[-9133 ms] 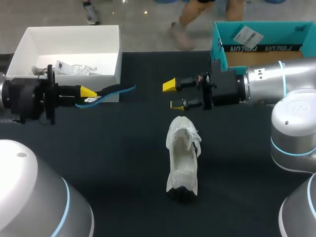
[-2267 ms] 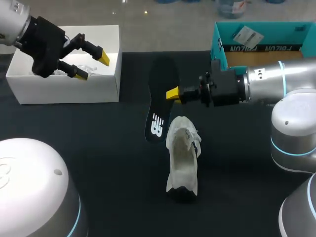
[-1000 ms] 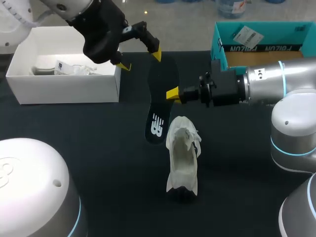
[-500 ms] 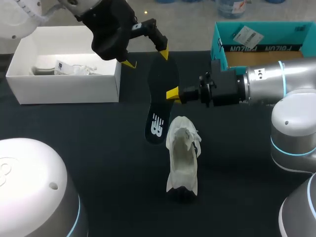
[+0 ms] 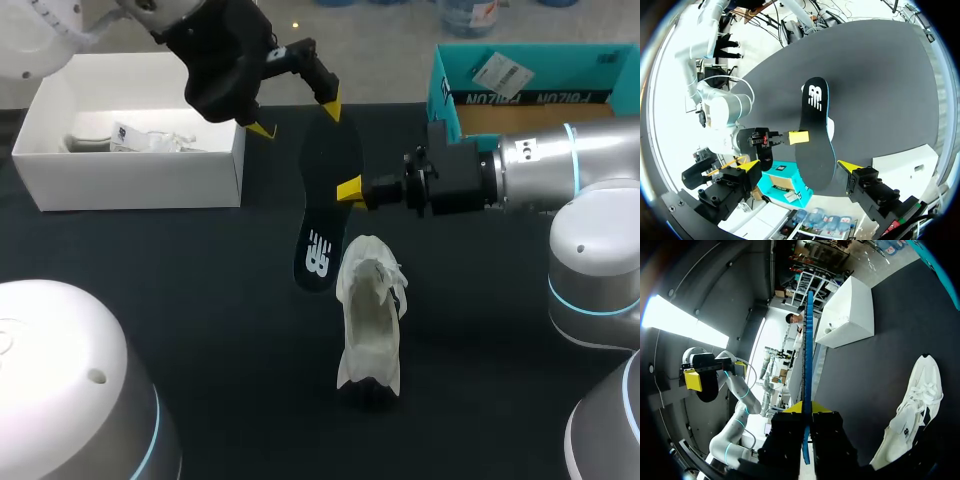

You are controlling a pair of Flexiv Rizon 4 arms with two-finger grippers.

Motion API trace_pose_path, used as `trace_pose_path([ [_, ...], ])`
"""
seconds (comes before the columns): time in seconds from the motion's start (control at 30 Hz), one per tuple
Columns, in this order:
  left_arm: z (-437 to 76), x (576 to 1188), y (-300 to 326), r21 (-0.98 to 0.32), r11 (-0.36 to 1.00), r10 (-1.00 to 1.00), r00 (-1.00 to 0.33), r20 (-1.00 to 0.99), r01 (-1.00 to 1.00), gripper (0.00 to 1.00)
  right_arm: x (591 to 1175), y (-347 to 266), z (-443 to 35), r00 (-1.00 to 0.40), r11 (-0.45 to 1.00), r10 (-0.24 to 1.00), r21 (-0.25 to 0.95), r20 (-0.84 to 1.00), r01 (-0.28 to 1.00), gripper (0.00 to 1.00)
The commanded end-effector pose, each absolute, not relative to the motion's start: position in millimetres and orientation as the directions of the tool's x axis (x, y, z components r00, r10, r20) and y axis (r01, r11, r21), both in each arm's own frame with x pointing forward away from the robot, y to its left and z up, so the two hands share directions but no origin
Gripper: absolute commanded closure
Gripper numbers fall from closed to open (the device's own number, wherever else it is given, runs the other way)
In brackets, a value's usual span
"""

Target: Take the shoe out of the shoebox, open the shoe tongue, remove and reinsert the insole, then place the shoe into the shoebox

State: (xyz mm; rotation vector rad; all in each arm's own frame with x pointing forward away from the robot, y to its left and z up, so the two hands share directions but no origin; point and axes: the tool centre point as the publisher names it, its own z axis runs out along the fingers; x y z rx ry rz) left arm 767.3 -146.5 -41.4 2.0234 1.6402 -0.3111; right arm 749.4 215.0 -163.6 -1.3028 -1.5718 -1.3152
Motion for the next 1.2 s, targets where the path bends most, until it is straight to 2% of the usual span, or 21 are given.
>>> trace_pose_path([
  [0.03,-41.8,767.3,-146.5,0.245,-0.137,0.844,0.243,-0.479,0.960,0.00,748.3,214.9,-164.6,-0.250,-0.024,0.258,0.264,0.933,0.964,1.00],
  [0.33,-41.8,767.3,-146.5,0.245,-0.137,0.844,0.243,-0.479,0.960,0.00,740.8,199.5,-170.4,-0.234,-0.043,0.255,0.253,0.938,0.967,1.00],
  [0.97,-41.8,767.3,-146.5,0.245,-0.137,0.844,0.243,-0.479,0.960,0.00,742.9,206.6,-165.5,-0.235,-0.023,0.257,0.249,0.937,0.968,1.00],
  [1.07,-49.4,766.2,-132.0,0.237,-0.110,0.728,0.240,-0.642,0.965,0.00,742.9,206.6,-165.5,-0.235,-0.023,0.257,0.249,0.937,0.968,1.00],
  [1.2,-65.4,762.0,-113.8,0.244,-0.068,0.626,0.232,-0.744,0.967,0.00,742.9,206.6,-165.5,-0.235,-0.023,0.257,0.249,0.937,0.968,1.00],
])
